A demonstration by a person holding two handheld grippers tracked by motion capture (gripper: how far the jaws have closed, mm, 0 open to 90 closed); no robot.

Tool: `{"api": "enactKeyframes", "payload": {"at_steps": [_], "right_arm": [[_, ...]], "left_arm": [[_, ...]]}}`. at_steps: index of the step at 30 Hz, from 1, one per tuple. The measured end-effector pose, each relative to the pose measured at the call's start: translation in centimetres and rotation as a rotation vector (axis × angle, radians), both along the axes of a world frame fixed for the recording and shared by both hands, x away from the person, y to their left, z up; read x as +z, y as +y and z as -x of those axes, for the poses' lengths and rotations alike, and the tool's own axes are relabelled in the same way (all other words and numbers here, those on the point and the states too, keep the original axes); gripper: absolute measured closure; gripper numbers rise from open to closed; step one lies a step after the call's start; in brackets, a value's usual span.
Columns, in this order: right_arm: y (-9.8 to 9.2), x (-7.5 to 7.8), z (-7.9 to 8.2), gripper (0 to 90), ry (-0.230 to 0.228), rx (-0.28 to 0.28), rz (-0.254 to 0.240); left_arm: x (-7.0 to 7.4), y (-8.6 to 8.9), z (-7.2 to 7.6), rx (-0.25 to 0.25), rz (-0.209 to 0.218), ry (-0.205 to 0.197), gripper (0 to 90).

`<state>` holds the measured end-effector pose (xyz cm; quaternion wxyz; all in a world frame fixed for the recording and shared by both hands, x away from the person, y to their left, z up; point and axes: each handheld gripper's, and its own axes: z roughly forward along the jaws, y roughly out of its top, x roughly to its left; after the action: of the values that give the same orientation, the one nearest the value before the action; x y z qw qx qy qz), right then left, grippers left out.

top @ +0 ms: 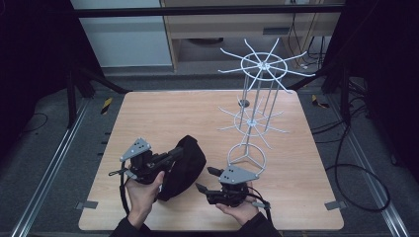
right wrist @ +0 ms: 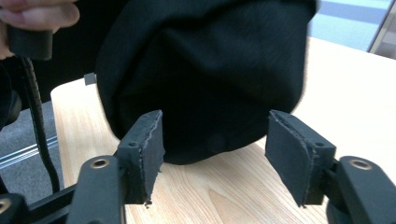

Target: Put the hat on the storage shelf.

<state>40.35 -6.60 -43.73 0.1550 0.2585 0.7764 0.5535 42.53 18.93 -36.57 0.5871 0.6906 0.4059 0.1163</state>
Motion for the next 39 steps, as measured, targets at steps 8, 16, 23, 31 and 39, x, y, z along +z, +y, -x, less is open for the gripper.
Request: {"api": "enactKeyframes", "payload": {"at_steps": [8, 16, 23, 31, 39], "right_arm": [[0.0, -0.6, -0.3, 33.5, 0.014, -0.013, 0.002], [0.4, -1.9, -2.6, 40.6, 0.098, -0.080, -0.054], [1.4, -1.7, -2.6, 73.7, 0.081, -0.064, -0.042], [0.9, 0.1, -1.6, 76.7, 0.048, -0.056, 0.003], [3.7, 1.3, -1.6, 77.4, 0.045, -0.048, 0.075]], "left_arm": [[1.1, -0.4, 0.3, -0.018, 0.023, -0.029, 85.9], [1.5, -0.6, 0.9, -0.048, 0.045, -0.050, 85.9], [1.5, -0.1, 1.4, -0.043, 0.026, -0.086, 85.6], [0.5, 2.4, 1.6, 0.054, -0.083, -0.121, 83.8], [-1.0, 5.6, 1.3, 0.150, -0.117, -0.113, 83.9]]}}
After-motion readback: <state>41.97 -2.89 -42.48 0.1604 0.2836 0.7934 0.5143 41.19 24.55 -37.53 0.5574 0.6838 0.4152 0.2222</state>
